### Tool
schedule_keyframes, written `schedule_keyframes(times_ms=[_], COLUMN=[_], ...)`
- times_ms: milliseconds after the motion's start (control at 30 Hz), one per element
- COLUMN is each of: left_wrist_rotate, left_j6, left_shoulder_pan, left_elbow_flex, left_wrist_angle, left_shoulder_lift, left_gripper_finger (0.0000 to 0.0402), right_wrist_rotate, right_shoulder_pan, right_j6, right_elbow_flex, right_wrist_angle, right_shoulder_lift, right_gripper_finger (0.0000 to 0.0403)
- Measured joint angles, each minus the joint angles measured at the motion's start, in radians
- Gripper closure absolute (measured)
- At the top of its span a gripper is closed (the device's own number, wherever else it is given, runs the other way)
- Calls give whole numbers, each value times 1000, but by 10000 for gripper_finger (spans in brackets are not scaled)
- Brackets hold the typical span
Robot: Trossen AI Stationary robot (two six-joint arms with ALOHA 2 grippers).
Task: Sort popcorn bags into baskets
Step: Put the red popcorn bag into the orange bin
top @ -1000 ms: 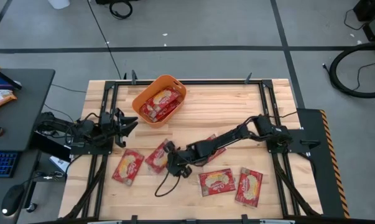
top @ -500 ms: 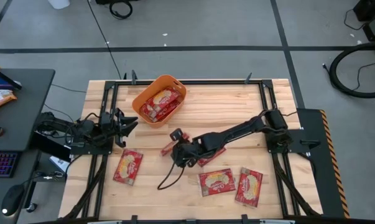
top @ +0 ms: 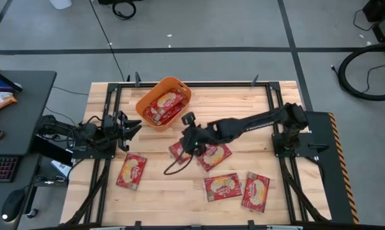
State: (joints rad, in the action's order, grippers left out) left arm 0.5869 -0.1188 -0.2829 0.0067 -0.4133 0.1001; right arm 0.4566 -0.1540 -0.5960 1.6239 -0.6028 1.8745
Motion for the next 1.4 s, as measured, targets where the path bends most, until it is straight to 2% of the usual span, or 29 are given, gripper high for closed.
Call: schedule_keyframes(times_ms=[67,167,467,667,800,1033,1200,1300,1400], left_wrist_rotate=[0,0,0,0,0,3,3,3,3], left_j6=[0,0,0,1,1,0,1,2,2], left_shoulder_pan=[0,0,0,0,0,0,0,0,0], left_elbow_flex=[0,0,0,0,0,0,0,0,0], left_wrist_angle=[0,-1,0,0,-1,-2,0,0,-1], left_shoulder_lift=[0,0,0,0,0,2,4,4,4], left_gripper_finger=[285,285,285,285,285,285,285,285,285], right_wrist_rotate=[-70,-88,-205,-287,-323,-294,-273,-316,-367], right_shoulder_pan=[12,14,-6,-23,-23,-27,-15,3,26], right_j6=[54,78,133,210,254,233,207,205,193], right_elbow_flex=[0,-34,-308,-456,-508,-512,-509,-508,-508], right_wrist_angle=[-42,-52,285,542,666,742,736,726,722], right_shoulder_lift=[0,4,4,5,22,152,172,171,171], right_gripper_finger=[366,331,248,209,191,188,196,221,266])
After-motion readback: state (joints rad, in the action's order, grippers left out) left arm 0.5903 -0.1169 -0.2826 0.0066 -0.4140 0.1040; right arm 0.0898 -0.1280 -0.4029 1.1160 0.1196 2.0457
